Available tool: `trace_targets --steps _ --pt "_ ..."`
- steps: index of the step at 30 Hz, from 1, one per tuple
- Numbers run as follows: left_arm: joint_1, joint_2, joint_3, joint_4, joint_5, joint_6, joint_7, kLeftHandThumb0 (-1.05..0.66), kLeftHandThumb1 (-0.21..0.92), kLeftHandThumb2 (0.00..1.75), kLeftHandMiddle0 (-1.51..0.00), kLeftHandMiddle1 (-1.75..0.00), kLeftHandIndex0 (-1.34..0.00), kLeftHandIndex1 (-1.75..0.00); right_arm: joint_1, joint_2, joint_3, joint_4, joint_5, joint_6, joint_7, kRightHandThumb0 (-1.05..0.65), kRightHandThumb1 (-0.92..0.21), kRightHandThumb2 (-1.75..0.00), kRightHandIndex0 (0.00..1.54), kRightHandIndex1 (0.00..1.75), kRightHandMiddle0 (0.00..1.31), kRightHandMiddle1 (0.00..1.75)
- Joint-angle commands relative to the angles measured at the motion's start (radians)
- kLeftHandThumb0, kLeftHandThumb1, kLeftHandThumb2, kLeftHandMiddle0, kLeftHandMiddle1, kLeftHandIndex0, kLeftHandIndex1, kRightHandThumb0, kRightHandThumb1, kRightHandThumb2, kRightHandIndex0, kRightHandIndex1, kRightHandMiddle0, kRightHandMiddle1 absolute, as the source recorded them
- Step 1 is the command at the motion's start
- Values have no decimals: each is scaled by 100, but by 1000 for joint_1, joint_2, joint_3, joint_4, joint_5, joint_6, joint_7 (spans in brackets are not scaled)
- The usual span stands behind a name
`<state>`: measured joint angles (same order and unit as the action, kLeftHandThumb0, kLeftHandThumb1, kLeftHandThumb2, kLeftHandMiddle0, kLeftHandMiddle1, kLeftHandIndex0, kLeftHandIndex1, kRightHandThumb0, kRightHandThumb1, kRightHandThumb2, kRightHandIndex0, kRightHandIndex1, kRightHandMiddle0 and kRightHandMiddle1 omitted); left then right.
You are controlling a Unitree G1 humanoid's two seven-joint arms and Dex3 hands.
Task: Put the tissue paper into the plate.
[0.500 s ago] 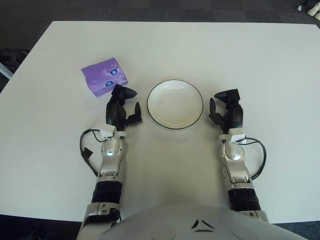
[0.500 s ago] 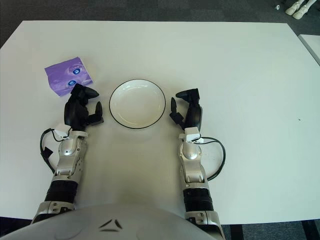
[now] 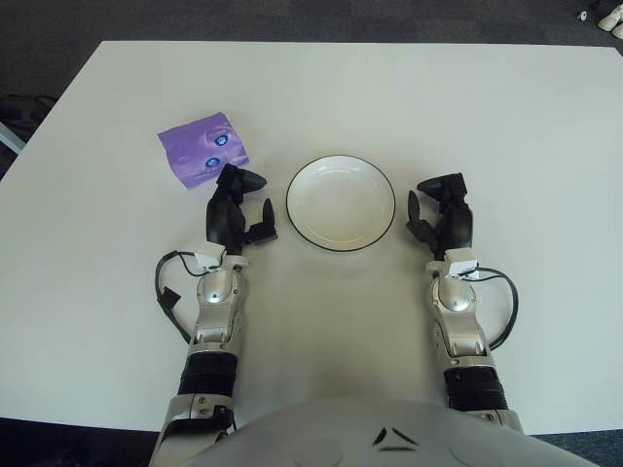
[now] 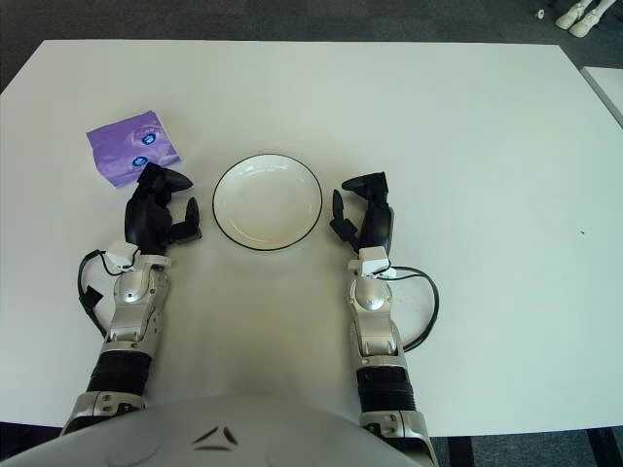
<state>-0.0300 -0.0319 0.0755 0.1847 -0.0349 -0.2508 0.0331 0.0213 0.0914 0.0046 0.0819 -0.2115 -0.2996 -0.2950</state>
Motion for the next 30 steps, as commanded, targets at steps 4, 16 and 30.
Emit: trace_targets --steps 4,16,30 --pt "69 14 2 64 6 22 -11 -1 29 137 -62 -175 -41 -175 64 3 -4 45 10 47 3 -36 -78 -72 59 126 27 175" --pt "74 101 -9 11 112 -121 -8 -1 28 137 -65 -171 -40 -175 58 3 -7 56 21 25 5 -37 -77 -74 60 129 28 175" --pt "43 188 20 -45 243 -208 70 -1 26 140 -68 -174 -39 -175 53 5 -9 67 23 14 6 -37 -75 -77 60 129 29 175"
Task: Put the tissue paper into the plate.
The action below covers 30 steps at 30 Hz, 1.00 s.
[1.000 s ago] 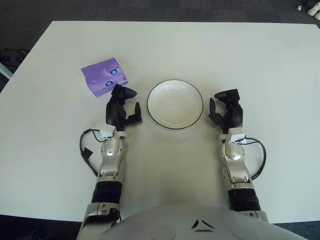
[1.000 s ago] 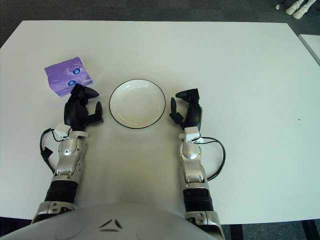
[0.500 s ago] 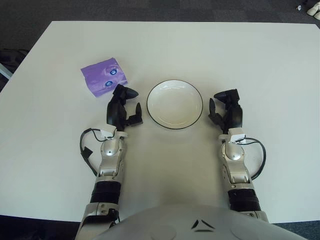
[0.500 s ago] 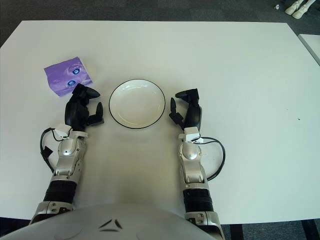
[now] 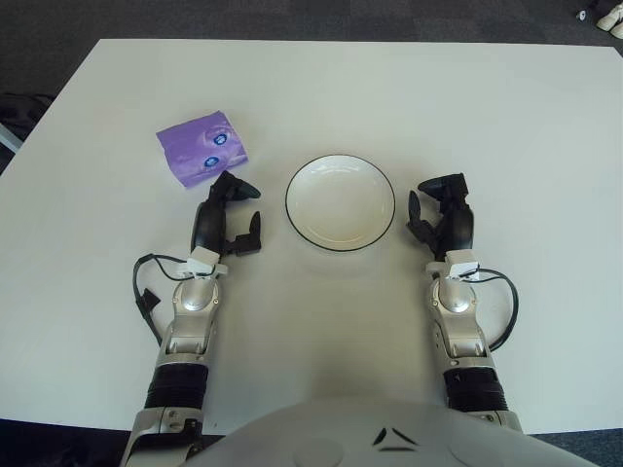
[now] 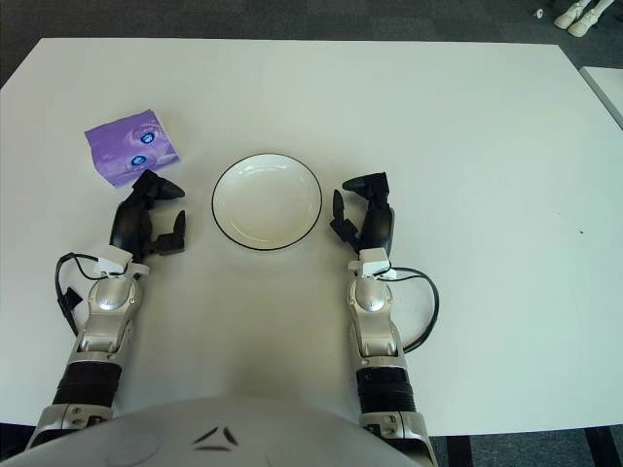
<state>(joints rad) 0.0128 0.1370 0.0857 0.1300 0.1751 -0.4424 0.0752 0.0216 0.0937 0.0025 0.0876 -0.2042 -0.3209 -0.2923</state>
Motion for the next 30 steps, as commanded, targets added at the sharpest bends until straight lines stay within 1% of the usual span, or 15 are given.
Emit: trace_targets --steps 1,5,9,11,13,16,17,18,21,25,26,27,28,29,30 --pt "-3 24 12 8 40 -18 34 -1 26 141 -69 -175 -39 -175 52 2 -6 62 15 35 3 -37 -75 -77 60 129 29 175" --pt "-14 37 16 -13 66 -11 52 -1 24 143 -70 -175 -40 -175 51 2 -6 64 17 33 5 -37 -75 -77 60 129 29 175" --pt "-19 53 29 -76 101 32 64 -1 21 146 -72 -175 -42 -175 49 1 -7 65 17 35 6 -37 -75 -77 60 129 29 175" --pt "-17 58 33 -97 126 34 79 -1 20 147 -73 -175 -43 -175 49 1 -7 66 17 35 6 -37 -75 -77 60 129 29 175" --pt "-8 60 41 -163 162 67 87 -1 19 149 -74 -175 -44 -174 49 1 -8 66 17 36 6 -37 -74 -78 60 129 30 175" --pt "-9 64 43 -219 222 104 105 -1 20 147 -73 -175 -44 -174 48 2 -9 68 17 36 4 -37 -74 -79 60 129 30 175" --pt "-9 64 41 -241 243 123 109 -1 21 146 -72 -175 -43 -174 48 2 -10 70 17 33 3 -37 -73 -79 60 129 30 175" --pt "-9 64 40 -256 256 137 111 -1 27 140 -68 -175 -39 -174 46 2 -10 72 17 30 2 -37 -73 -80 59 130 31 175" --pt "-10 67 39 -268 283 153 128 -1 35 130 -63 -173 -32 -174 45 2 -11 77 18 21 2 -37 -72 -81 59 130 31 175" --pt "-32 87 48 -234 299 133 159 -1 39 123 -61 -169 -29 -175 42 2 -12 83 18 11 1 -37 -71 -82 59 130 31 175" --pt "-51 105 53 -194 321 121 188 -1 41 120 -60 -167 -28 -175 42 2 -12 86 18 6 0 -37 -71 -82 59 130 31 175" --pt "-69 126 58 -155 344 114 215 -16 46 114 -45 -169 -34 -175 41 2 -12 88 18 2 0 -37 -71 -82 59 130 31 175" --pt "-81 140 61 -127 360 109 234 -32 48 108 -38 -170 -27 -175 41 2 -12 89 18 0 0 -37 -71 -82 59 130 31 175" --pt "-91 153 63 -104 373 105 249 -55 53 97 -27 -171 -18 -175 41 3 -13 90 18 -1 0 -37 -71 -82 59 130 31 175" --pt "-95 160 62 -92 378 103 259 -72 59 87 -18 -171 -11 -175 40 3 -13 91 17 -1 -1 -37 -71 -82 59 130 31 175"
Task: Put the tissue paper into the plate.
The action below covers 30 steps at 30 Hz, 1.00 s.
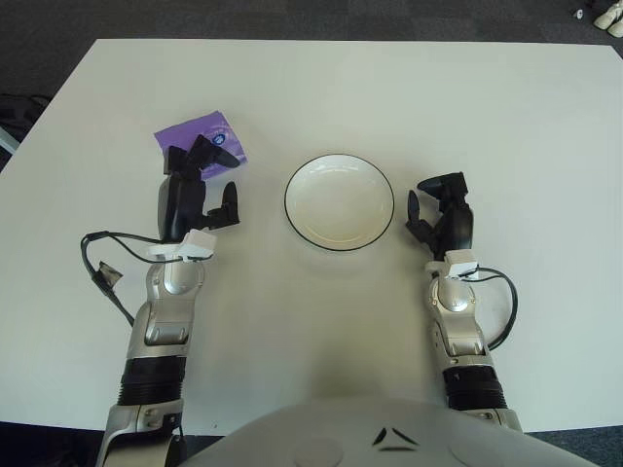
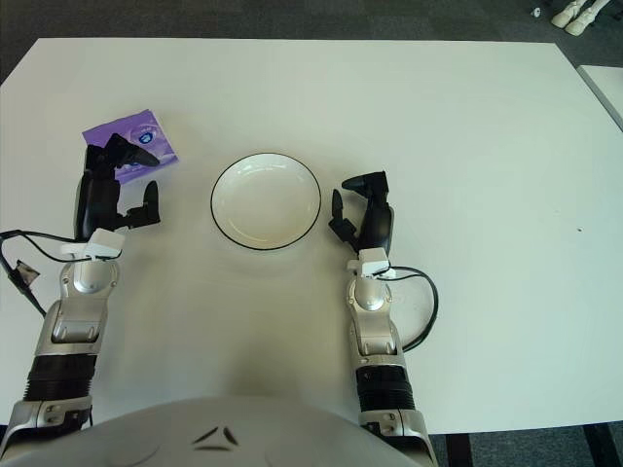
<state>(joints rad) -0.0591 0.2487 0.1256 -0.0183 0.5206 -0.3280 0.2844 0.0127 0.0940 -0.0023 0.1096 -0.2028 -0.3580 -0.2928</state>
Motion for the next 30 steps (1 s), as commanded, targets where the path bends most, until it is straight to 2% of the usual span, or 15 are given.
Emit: trace_targets --steps 1,4,5,6,7,10,12,14,15,18,22,27,30 --pt "-26 53 20 66 35 -15 57 -83 63 79 -13 -171 -7 -175 49 2 -8 70 15 38 0 -37 -71 -82 59 130 31 175" --pt "-32 63 13 82 36 -22 75 -97 67 70 -7 -170 -2 -175 49 2 -9 71 15 43 1 -37 -71 -82 59 130 31 175" --pt "-40 90 17 110 52 -24 89 -98 68 69 -6 -170 -2 -175 49 2 -9 70 15 45 1 -37 -71 -82 59 130 31 175" --pt "-47 110 19 132 63 -26 100 -101 71 65 -4 -155 -1 -156 49 2 -9 70 15 46 1 -37 -71 -82 59 129 31 175" --pt "-51 124 20 148 71 -28 109 -101 74 60 -3 -149 -1 -149 49 2 -9 69 14 47 2 -37 -71 -82 59 129 31 175" --pt "-78 162 26 153 74 -47 120 -104 84 44 -1 -121 0 -114 48 2 -10 68 13 52 1 -37 -73 -80 59 129 31 175" --pt "-105 180 28 140 65 -54 114 -104 89 35 0 -95 0 -84 46 2 -10 69 13 54 1 -37 -74 -78 59 129 30 175" --pt "-127 186 20 137 62 -56 114 -105 90 32 0 -82 0 -71 45 2 -11 70 13 53 1 -37 -75 -77 58 129 29 175" --pt "-153 191 10 150 61 -71 114 -105 91 31 0 -66 0 -56 45 2 -11 71 13 51 0 -37 -75 -77 58 129 29 175" --pt "-220 229 -9 219 41 -126 91 -105 92 32 0 -33 0 -25 40 3 -14 79 14 42 -3 -37 -74 -78 58 129 30 175" --pt "-275 266 -43 288 39 -156 52 -105 92 33 0 -9 0 -6 35 4 -16 86 15 34 -6 -37 -72 -80 59 129 31 175" --pt "-348 329 -97 422 96 -190 55 -105 92 34 0 -1 0 -1 34 4 -16 89 15 27 -5 -38 -70 -83 60 129 32 175" --pt "-375 361 -129 447 133 -189 45 -105 90 33 0 0 0 0 34 3 -17 88 16 27 -3 -38 -70 -83 60 129 32 175"
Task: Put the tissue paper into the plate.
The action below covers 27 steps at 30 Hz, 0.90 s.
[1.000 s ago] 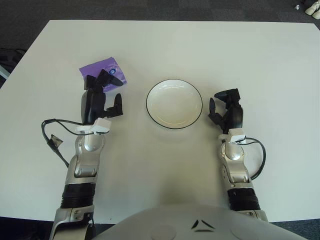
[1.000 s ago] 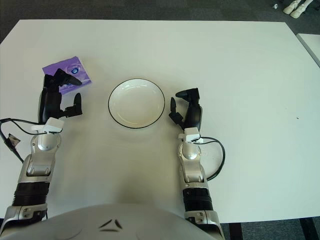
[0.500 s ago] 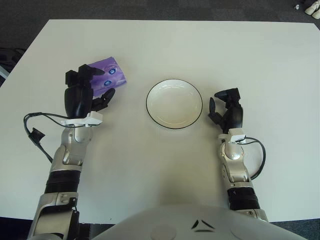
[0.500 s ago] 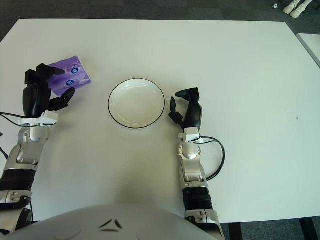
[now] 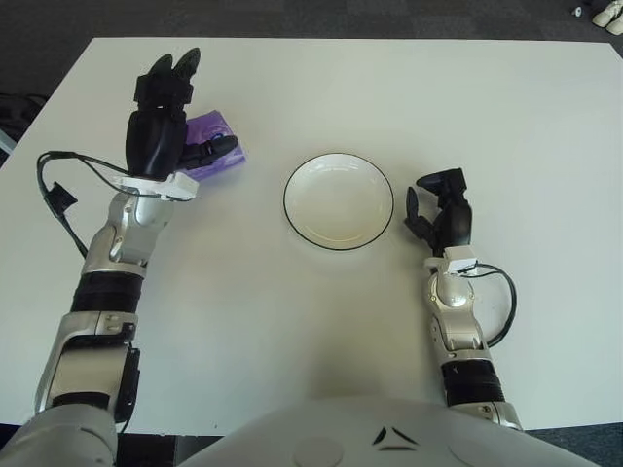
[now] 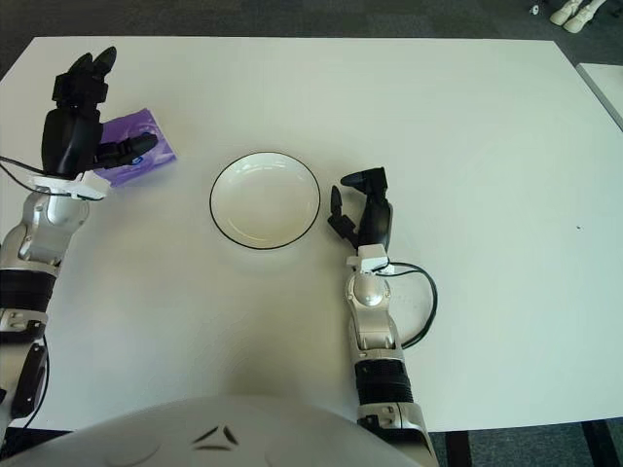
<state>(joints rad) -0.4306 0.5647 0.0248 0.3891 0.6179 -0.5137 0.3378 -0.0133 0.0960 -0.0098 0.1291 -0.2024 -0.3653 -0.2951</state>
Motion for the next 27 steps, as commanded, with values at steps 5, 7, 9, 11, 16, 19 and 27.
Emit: trace_targets --steps 5,7,9,11,16,19,27 --pt "-37 75 -70 69 29 -8 -78 -105 89 32 0 0 0 0 58 0 -11 66 14 43 -1 -37 -71 -82 60 129 32 175" --pt "-58 87 -88 82 24 -3 -120 -105 88 32 0 0 0 0 58 -1 -11 66 15 45 0 -37 -71 -82 60 129 32 175" --pt "-79 98 -102 93 21 2 -157 -105 87 32 0 0 0 0 57 -1 -12 67 16 43 1 -37 -71 -82 60 129 31 175" --pt "-96 105 -112 101 18 3 -182 -105 87 31 0 0 0 0 57 -1 -13 68 17 40 1 -37 -71 -82 59 129 31 175" --pt "-148 111 -138 132 8 -1 -243 -105 84 30 0 0 0 0 56 -2 -14 72 20 32 0 -37 -72 -81 59 128 31 175" --pt "-187 103 -158 170 -14 -14 -291 -105 83 30 0 0 -1 -1 55 -3 -14 73 21 30 1 -37 -72 -81 59 128 31 175" --pt "-282 59 -202 357 -71 -72 -362 -105 75 38 0 0 0 -5 60 -3 -11 64 14 44 -5 -37 -73 -80 60 128 31 175"
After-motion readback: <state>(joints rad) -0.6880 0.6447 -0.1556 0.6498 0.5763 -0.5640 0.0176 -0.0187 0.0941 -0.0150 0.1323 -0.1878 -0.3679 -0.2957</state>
